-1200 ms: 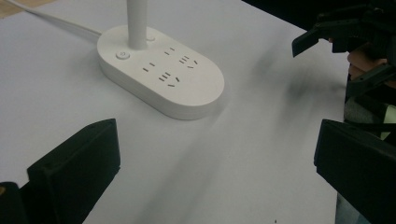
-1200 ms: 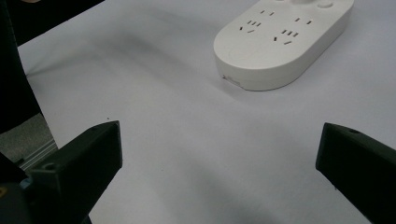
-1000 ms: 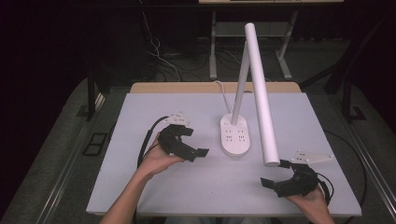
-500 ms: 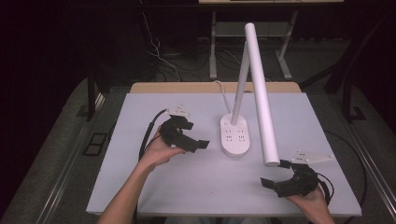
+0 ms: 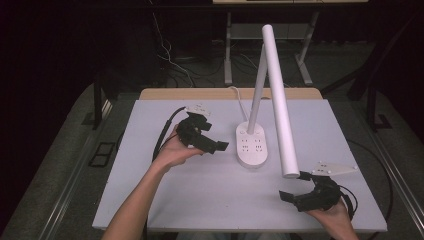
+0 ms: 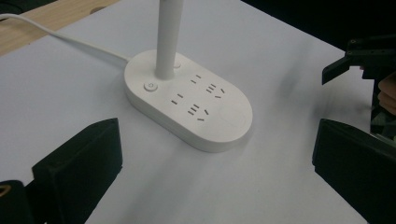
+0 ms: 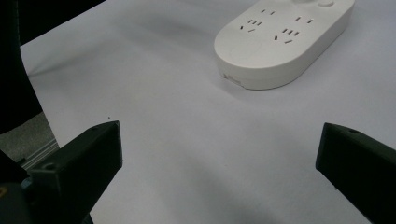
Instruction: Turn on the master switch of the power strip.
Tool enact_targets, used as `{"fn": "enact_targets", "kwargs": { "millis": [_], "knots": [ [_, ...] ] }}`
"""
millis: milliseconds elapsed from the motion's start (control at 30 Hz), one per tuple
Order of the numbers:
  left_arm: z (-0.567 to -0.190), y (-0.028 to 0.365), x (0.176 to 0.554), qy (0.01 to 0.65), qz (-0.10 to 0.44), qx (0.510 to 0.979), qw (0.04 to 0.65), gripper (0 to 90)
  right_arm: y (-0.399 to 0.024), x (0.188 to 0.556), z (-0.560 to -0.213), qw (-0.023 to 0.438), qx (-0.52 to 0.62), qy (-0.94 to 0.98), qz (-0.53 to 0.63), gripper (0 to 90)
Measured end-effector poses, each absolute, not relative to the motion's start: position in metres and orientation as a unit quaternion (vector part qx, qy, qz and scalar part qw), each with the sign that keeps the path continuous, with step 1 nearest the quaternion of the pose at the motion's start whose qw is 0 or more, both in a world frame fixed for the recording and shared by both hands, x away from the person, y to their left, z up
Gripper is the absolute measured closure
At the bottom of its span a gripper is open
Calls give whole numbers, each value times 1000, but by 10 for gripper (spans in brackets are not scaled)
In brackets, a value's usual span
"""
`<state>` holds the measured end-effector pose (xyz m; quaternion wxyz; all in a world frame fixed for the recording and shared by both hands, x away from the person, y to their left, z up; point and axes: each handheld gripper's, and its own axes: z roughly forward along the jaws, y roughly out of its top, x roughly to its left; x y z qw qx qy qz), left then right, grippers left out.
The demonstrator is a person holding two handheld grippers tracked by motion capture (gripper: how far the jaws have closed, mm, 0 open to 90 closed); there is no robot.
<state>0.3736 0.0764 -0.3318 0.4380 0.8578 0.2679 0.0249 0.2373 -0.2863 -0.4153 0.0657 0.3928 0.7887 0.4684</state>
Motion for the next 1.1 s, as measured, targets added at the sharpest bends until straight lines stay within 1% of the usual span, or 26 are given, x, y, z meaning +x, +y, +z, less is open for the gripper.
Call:
{"fn": "enact_targets", "kwargs": {
  "millis": [600,833,1033,1100],
  "knots": [
    [-336,66,402,275,24,857,435,36,-286,237,-416,60,394,788,468,1],
    [-338,62,412,280,22,858,429,64,-286,237,-416,60,394,789,469,0],
    [-341,59,424,285,11,862,419,125,-286,238,-416,60,392,790,468,1],
    [-343,57,428,287,3,862,417,133,-286,238,-416,61,391,790,468,1]
  ]
}}
